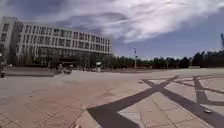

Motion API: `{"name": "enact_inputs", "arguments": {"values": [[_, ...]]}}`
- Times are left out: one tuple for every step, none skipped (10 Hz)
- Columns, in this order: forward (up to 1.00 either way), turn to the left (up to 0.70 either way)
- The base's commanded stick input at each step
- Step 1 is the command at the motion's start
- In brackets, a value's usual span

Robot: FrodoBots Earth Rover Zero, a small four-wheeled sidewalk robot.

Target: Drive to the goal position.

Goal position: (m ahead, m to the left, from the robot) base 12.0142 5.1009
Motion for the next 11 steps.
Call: {"name": "enact_inputs", "arguments": {"values": [[0.7, 0.0], [0.7, 0.03], [0.7, 0.06], [0.7, 0.1], [0.7, 0.13], [0.7, 0.14], [0.7, 0.14], [0.7, 0.12], [0.7, 0.01], [0.7, 0.0], [0.7, 0.0]]}}
